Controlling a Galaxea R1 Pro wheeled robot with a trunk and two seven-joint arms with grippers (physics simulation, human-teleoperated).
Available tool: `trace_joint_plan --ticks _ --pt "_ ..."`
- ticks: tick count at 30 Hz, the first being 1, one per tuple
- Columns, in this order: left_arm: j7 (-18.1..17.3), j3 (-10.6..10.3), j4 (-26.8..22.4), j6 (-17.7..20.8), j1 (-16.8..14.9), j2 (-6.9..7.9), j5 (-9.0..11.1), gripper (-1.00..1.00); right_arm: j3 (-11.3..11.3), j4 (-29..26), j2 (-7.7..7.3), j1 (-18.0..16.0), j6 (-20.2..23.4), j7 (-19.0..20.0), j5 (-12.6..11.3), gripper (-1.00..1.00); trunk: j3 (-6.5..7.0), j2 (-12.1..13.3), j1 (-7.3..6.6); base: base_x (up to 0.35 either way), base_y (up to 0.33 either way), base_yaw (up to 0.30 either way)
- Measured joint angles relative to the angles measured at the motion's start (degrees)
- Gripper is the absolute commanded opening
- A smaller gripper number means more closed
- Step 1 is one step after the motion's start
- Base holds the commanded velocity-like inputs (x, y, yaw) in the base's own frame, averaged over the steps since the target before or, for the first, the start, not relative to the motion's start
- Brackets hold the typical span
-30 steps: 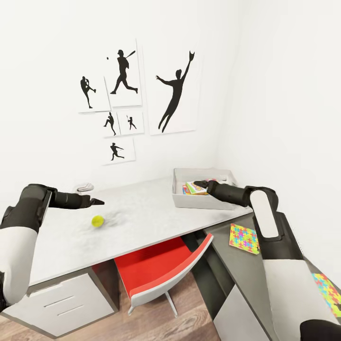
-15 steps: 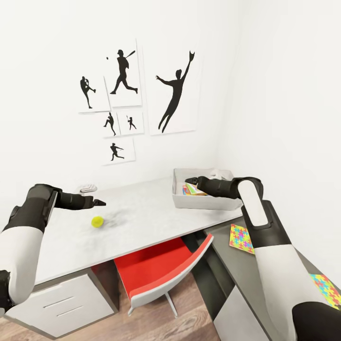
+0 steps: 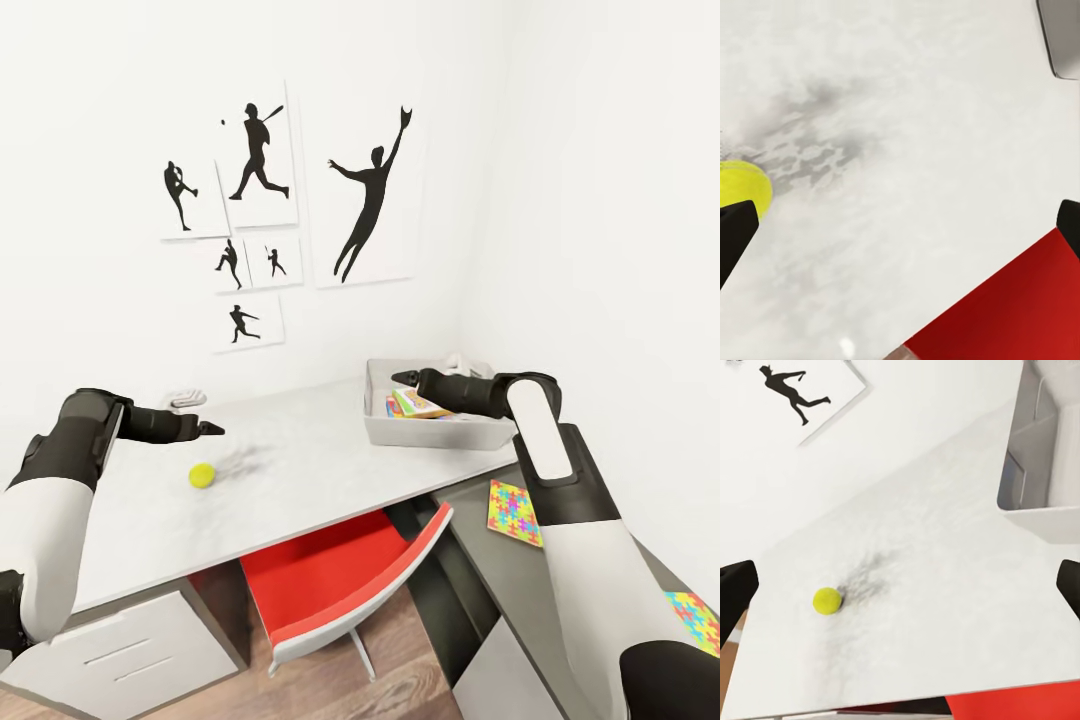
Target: Put all the toys in the child's room - the three board games (two on the bed and one on the table), the two jigsaw puzzles on the table, and the tennis ball on the table - inside the toy box on the table in the child's room.
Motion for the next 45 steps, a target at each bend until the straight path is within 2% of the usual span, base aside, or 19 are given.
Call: trace_joint_plan --ticks 4,8,13,24,35,45 --pt "1.6 0.1 0.0 0.0 0.0 0.04 0.0 1.00 0.0 -0.1 -0.01 0.0 0.0 0.0 0.0 1.00 0.00 0.0 0.00 0.051 0.000 0.000" --pt "5.2 0.3 0.0 0.2 0.0 0.06 0.3 1.00 -0.1 -0.1 -0.01 0.0 0.0 0.0 -0.1 1.00 0.00 0.0 0.00 0.023 0.000 0.000" --pt "7.8 0.3 0.0 0.3 0.0 0.02 0.4 1.00 -0.1 -0.1 -0.01 0.0 0.0 0.0 -0.1 1.00 0.00 0.0 0.00 0.009 0.000 0.000" --pt "10.5 0.3 0.1 0.3 0.0 -0.19 0.4 1.00 0.0 0.3 -0.01 0.0 0.0 0.0 -0.1 1.00 0.00 0.0 0.00 0.002 0.000 0.000" --pt "15.3 0.4 0.4 0.3 0.0 -1.66 0.6 1.00 -0.1 0.4 -0.07 0.0 0.0 0.0 -0.1 1.00 0.00 0.0 0.00 0.000 0.000 0.000" --pt "16.3 0.4 0.4 0.3 0.0 -1.83 0.8 1.00 -0.1 0.4 -0.11 0.0 0.0 0.0 -0.1 1.00 0.00 0.0 0.00 0.000 0.000 0.000"
